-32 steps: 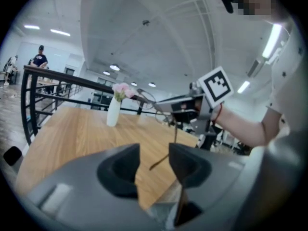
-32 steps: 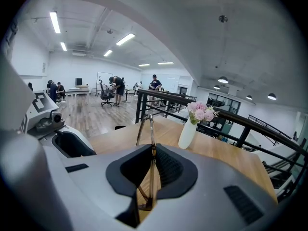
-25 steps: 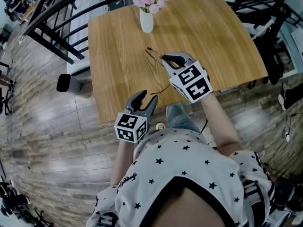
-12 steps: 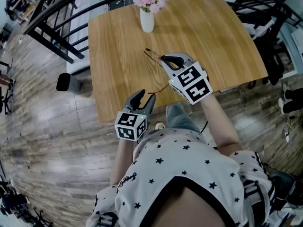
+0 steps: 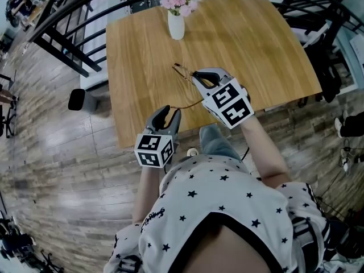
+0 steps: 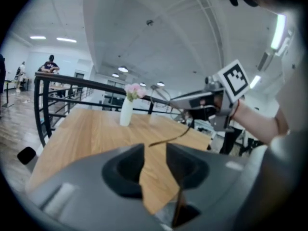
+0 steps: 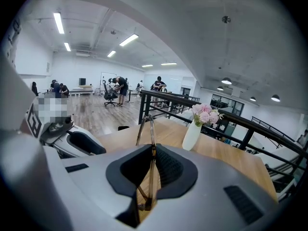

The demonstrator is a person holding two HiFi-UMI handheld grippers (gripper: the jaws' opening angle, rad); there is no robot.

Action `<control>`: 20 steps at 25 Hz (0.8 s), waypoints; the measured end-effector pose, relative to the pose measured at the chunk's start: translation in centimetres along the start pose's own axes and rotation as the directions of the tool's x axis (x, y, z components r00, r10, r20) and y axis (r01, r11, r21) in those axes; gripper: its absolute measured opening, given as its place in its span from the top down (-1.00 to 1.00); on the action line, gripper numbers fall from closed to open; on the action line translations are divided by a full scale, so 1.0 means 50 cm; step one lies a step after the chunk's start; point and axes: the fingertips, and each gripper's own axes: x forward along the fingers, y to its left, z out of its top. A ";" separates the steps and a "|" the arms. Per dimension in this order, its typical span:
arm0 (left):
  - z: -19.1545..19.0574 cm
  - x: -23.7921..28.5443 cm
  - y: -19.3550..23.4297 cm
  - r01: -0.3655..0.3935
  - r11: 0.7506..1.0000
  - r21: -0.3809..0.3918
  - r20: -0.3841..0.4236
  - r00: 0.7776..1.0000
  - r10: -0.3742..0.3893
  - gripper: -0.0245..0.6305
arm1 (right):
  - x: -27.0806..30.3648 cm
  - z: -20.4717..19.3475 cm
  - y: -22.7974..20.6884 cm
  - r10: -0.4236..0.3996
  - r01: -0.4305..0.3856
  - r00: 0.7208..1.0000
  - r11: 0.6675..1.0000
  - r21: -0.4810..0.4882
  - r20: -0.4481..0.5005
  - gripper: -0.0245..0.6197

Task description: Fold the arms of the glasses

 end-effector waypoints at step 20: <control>0.057 0.006 0.028 -0.092 0.994 -0.051 0.089 0.991 0.097 0.74 | 0.003 -0.037 0.047 0.069 -0.069 0.997 0.998 0.009 -0.029 0.82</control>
